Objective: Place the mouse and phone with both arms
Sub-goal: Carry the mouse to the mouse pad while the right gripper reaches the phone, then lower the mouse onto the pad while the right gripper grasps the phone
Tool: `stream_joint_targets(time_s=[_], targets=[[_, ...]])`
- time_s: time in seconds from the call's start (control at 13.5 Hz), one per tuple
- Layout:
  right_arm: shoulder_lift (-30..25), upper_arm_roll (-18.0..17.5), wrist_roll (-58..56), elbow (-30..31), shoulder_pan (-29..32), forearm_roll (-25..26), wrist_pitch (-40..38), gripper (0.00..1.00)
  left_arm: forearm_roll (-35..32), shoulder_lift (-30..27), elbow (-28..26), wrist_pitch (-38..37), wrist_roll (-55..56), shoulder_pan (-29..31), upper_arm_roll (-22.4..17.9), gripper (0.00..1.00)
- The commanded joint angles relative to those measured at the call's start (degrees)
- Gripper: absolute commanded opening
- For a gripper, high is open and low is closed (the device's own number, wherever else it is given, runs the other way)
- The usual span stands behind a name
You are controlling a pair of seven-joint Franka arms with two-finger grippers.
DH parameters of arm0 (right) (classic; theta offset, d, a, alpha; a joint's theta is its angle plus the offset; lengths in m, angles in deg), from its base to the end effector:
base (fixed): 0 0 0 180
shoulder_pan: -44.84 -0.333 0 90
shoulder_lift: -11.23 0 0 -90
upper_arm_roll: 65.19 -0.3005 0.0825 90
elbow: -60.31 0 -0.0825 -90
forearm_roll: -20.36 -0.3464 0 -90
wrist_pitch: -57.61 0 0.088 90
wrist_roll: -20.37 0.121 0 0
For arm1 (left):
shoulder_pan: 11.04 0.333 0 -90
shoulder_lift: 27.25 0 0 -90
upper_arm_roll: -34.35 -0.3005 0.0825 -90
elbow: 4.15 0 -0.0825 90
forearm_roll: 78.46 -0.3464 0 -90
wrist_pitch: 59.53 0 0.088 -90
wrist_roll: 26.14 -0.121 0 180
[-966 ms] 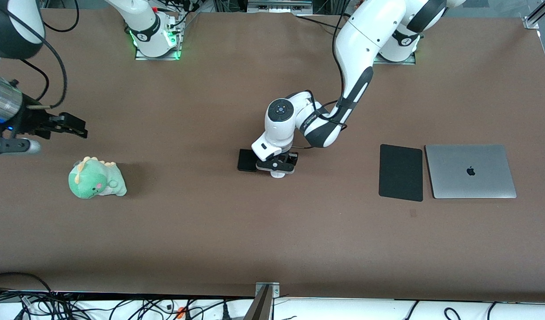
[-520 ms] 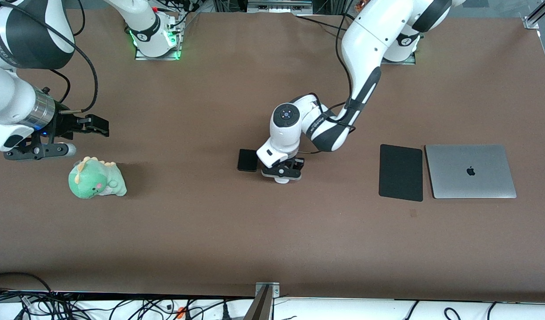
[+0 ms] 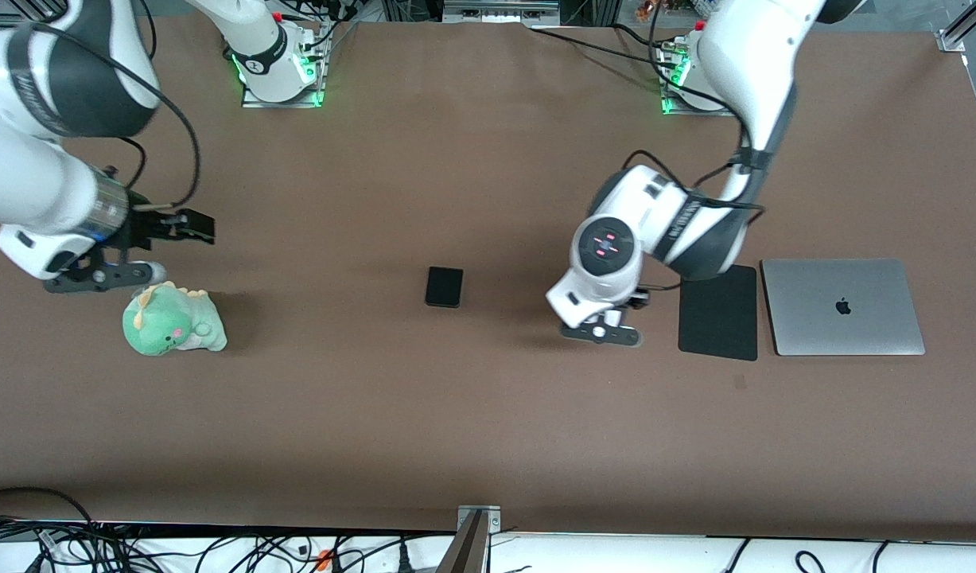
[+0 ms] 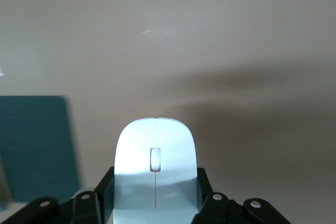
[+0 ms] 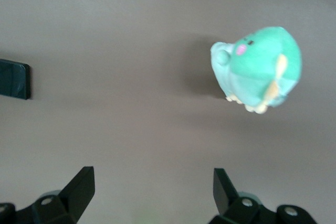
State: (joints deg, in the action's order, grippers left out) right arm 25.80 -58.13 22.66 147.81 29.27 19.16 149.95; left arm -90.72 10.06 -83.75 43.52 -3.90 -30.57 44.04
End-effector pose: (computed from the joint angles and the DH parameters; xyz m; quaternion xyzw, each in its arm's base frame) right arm 0.5697 0.0946 0.4781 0.9950 0.0534 -0.0830 0.0130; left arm 0.5875 -0.2825 0.3047 -0.9885 0.0855 0.0831 0.0933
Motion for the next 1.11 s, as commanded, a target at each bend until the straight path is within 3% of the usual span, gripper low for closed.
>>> stream_joint_targets(time_s=[0.0, 0.45, 0.67, 1.04], targets=[[3.26, 0.15, 8.05, -0.31, -4.54, -2.29, 3.97, 1.00, 1.18, -1.80, -0.65, -4.86, -7.46, 5.36, 0.59, 0.24], [10.72, 0.15, 25.37, -0.31, -12.27, -8.90, 16.88, 1.00, 2.49, 0.21, -2.92, -2.08, -19.24, 18.90, 1.03, 0.23], [15.38, 0.15, 32.67, 0.57, -17.63, -8.81, 26.72, 1.00, 3.20, 0.05, -10.29, 6.79, -20.66, 22.08, 1.03, 0.24], [20.84, 0.33, 34.54, 4.86, -23.44, -8.64, 39.38, 1.00, 3.47, -1.09, -21.11, 19.27, -20.66, 25.42, 1.12, 0.27]])
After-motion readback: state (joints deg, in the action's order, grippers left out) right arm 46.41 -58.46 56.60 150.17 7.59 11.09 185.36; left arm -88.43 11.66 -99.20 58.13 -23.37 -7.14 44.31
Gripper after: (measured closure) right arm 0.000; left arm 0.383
